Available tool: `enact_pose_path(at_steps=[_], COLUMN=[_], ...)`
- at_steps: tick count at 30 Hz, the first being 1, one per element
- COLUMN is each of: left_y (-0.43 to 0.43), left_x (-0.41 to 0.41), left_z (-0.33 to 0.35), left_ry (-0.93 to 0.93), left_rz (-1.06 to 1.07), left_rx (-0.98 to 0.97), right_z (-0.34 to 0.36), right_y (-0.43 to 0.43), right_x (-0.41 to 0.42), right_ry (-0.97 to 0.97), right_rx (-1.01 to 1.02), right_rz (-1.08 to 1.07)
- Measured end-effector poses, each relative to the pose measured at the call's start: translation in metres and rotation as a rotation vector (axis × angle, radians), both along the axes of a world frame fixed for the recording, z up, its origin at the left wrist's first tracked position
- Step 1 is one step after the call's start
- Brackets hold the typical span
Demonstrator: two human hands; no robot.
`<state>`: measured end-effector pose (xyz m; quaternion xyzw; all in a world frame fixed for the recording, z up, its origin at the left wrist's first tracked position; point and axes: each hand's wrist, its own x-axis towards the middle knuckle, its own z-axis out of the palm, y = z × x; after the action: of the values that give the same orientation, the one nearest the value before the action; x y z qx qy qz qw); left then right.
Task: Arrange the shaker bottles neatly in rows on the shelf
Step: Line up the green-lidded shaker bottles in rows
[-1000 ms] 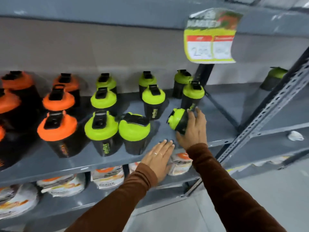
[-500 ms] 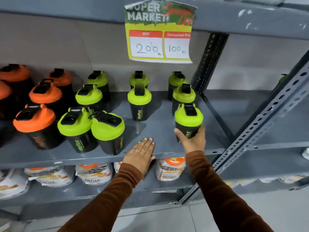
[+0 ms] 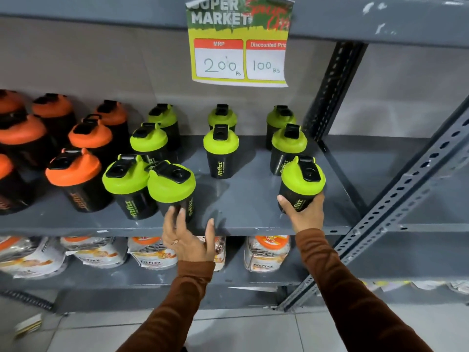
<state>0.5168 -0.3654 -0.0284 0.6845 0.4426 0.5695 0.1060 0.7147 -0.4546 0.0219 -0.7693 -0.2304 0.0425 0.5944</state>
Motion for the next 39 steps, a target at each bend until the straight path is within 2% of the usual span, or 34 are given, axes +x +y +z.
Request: enact_pose_path(at_steps=[4, 10, 12, 17, 21, 25, 29, 39], left_y=[0.01, 0.032, 0.033, 0.025, 0.028, 0.033, 0.035, 0.023], left_x=[-0.001, 0.0, 0.001, 0.012, 0.019, 0.018, 0.018, 0.016], left_z=[0.013, 0.031, 0.035, 0.04, 0.035, 0.04, 0.045, 0.045], left_ry=[-0.195, -0.395, -0.381, -0.268, -0.171, 0.008, 0.131, 0.124], left_rz=[0.044, -0.024, -0.021, -0.202, -0.427, -0.601, -0.549, -0.403], left_rx=[-0.132, -0.49, -0.521, -0.569, -0.627, -0.65, -0.653, -0.688], right_z=[-0.003, -0.006, -0.006, -0.004, -0.002, -0.002, 0.001, 0.002], right_y=[-0.001, -0.001, -0.002, -0.005, -0.007, -0.007, -0.009, -0.022], right_x=[0.001, 0.006, 0.007, 0.009, 0.007, 0.007, 0.006, 0.005], right_ry=[0.006, -0.008, 0.0, 0.029, 0.026, 0.031, 0.043, 0.038], right_rx=[-0.024, -0.095, -0.102, -0.125, -0.125, -0.153, -0.175, -0.197], right_rz=[0.02, 0.023, 0.026, 0.038, 0.04, 0.062, 0.076, 0.111])
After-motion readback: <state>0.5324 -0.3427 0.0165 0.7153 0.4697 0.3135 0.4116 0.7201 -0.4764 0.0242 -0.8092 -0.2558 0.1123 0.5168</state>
